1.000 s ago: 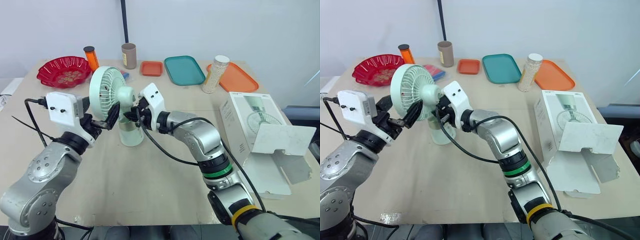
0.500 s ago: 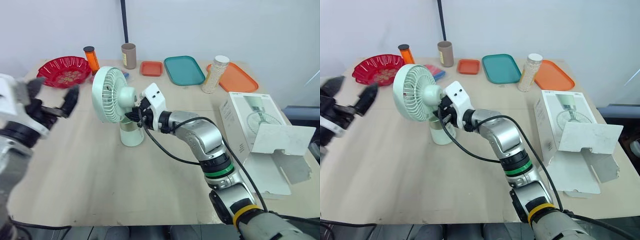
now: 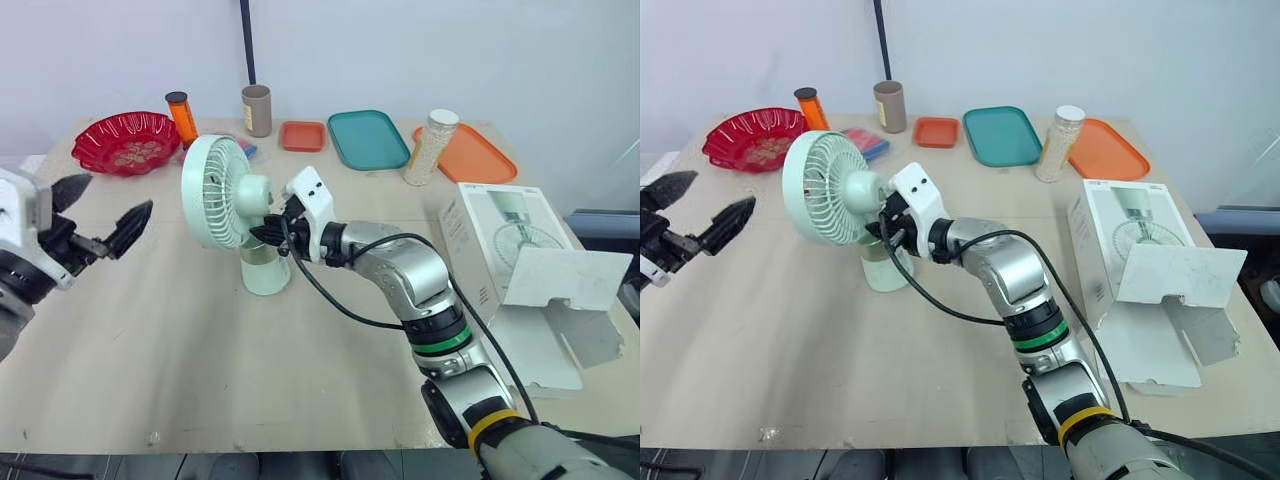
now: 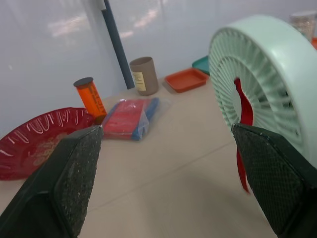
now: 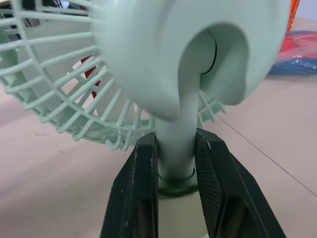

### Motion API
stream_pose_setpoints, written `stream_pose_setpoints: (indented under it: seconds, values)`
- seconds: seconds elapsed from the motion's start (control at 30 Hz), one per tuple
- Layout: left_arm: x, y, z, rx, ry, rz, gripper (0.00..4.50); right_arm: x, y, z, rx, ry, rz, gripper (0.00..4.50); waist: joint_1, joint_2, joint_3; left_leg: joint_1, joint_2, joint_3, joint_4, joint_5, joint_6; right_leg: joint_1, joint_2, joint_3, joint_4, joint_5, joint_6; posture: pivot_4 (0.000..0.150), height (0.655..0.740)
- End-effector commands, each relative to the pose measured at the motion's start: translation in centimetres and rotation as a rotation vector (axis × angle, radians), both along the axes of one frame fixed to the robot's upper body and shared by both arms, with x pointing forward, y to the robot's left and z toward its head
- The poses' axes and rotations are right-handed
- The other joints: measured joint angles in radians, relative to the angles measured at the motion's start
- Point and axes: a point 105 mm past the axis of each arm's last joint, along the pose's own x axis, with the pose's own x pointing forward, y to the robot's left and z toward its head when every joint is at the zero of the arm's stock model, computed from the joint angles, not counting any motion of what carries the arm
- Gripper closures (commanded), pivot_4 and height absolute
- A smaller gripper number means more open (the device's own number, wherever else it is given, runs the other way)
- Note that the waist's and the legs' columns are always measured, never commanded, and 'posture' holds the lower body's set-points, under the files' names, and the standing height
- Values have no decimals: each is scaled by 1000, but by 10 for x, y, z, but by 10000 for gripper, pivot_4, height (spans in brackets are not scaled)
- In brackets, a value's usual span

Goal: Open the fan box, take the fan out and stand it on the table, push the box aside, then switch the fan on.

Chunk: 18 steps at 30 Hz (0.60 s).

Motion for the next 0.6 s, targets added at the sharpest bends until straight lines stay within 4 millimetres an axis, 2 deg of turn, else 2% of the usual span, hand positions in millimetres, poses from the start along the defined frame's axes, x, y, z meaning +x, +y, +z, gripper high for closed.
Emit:
stream_pose_setpoints:
  seconds: [0.03, 0.17, 0.27, 0.6]
  values:
    - [2, 1, -6, 84, -9, -42, 710, -17, -1, 40, 96, -120, 76, 35934, 0, 0, 0, 0, 0, 0, 0, 0, 0, 0, 0, 0, 0, 0, 0, 1500, 7400]
    - [11, 2, -20, 101, 7, -90, 710, -34, -9, 41, 114, -138, 142, 35934, 0, 0, 0, -1, 0, 0, -1, 0, 0, -1, 0, 0, 0, 0, 0, 1500, 7400]
    - [12, 0, -31, 122, 20, -120, 710, -46, -13, 33, 102, -138, 189, 35934, 0, 0, 0, -1, 0, 0, -1, 0, 0, -1, 0, 0, 0, 0, 0, 1500, 7400]
    - [7, -20, -46, 147, 58, -238, 710, -64, -13, 15, 109, -104, 227, 35934, -1, 0, 0, -1, 1, 1, -1, 0, 0, -1, 1, 0, 0, 1, -1, 1500, 7400]
